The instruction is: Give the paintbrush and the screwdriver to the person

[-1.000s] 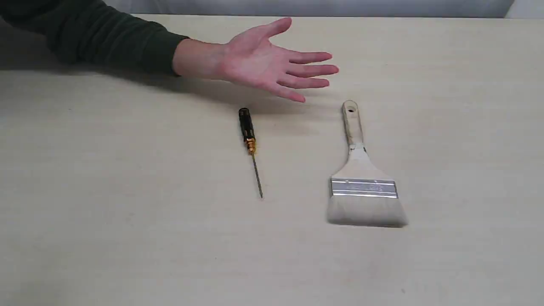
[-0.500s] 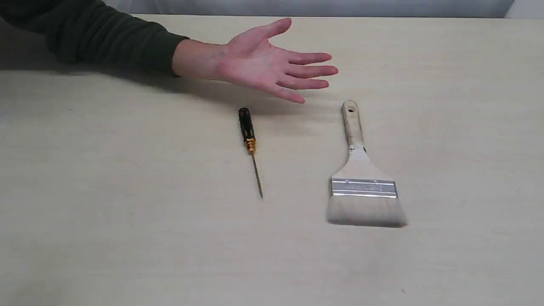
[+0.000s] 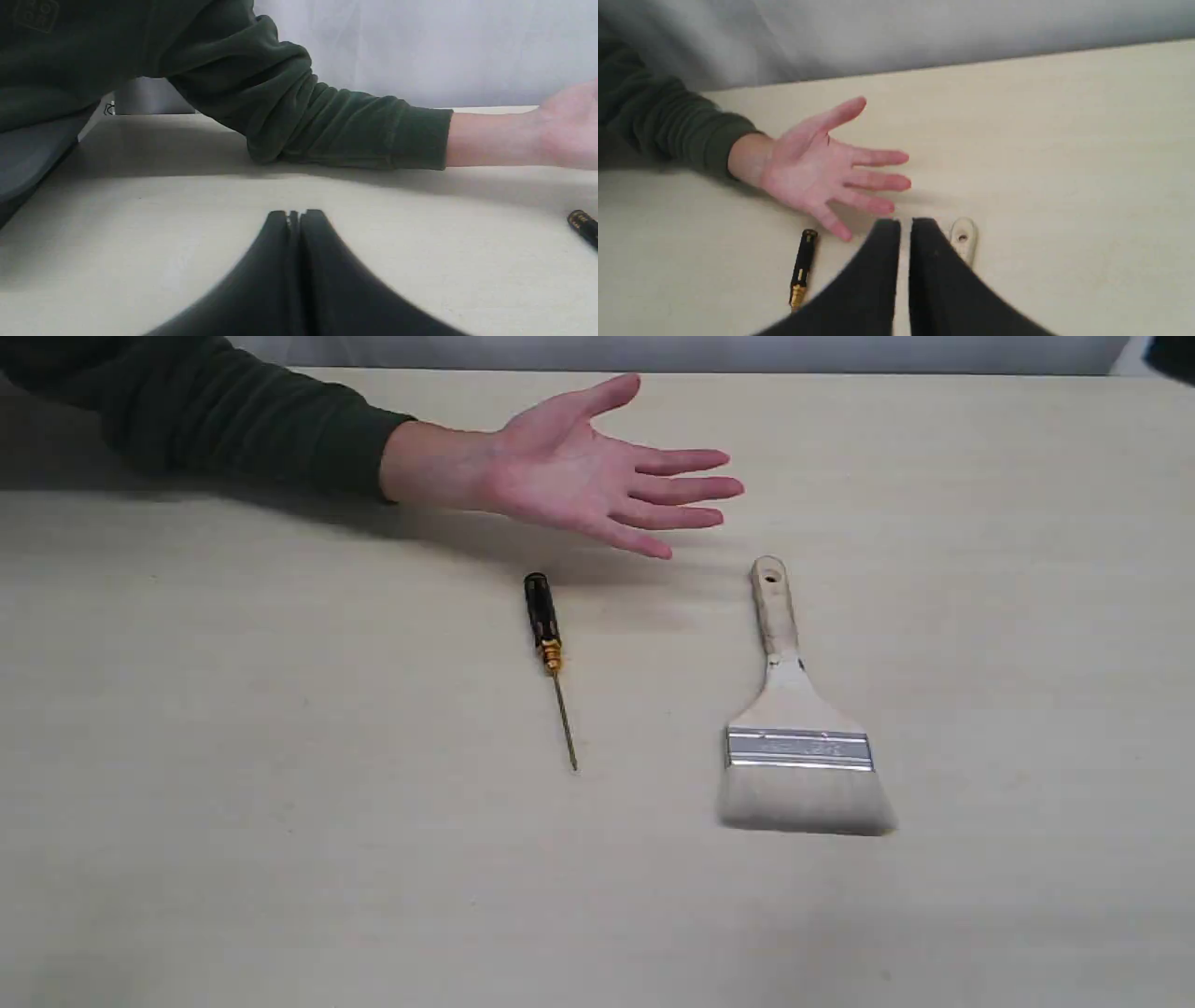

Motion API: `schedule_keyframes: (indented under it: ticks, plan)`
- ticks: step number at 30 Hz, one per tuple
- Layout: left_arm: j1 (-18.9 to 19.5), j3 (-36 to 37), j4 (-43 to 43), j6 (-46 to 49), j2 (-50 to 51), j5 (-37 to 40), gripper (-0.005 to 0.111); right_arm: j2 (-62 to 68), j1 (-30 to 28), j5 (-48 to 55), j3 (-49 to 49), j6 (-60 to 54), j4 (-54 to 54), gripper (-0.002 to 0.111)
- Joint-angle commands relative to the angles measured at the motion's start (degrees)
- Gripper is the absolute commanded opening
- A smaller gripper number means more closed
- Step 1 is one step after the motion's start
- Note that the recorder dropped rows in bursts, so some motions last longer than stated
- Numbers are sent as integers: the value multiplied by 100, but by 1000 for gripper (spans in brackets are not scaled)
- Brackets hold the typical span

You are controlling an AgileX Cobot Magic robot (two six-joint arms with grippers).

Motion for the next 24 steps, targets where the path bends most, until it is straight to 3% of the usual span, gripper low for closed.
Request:
schedule_keyframes:
  ticks: [1,4,8,14,18,24]
  plan:
    - [-27,12,-12,-12,-14,-61,0,808,-17,82,-177,-377,282,4]
    - [-27,12,-12,-12,-14,-61,0,1321,158,87,-335,-424,221,4]
    - [-27,12,-12,-12,-14,-61,0,1948,909,-259,-587,-238,-344,4]
    - [-27,12,-12,-12,-14,-61,0,2717,1821,-508,-1238,1748,-2559,4]
    - [-27,12,-12,-12,-14,-61,0,3272,2006,-75,-1756,3056,-4055,4]
    - [-27,12,-12,-12,-14,-61,0,3988,2006,531,-2173,3097,-4145,4]
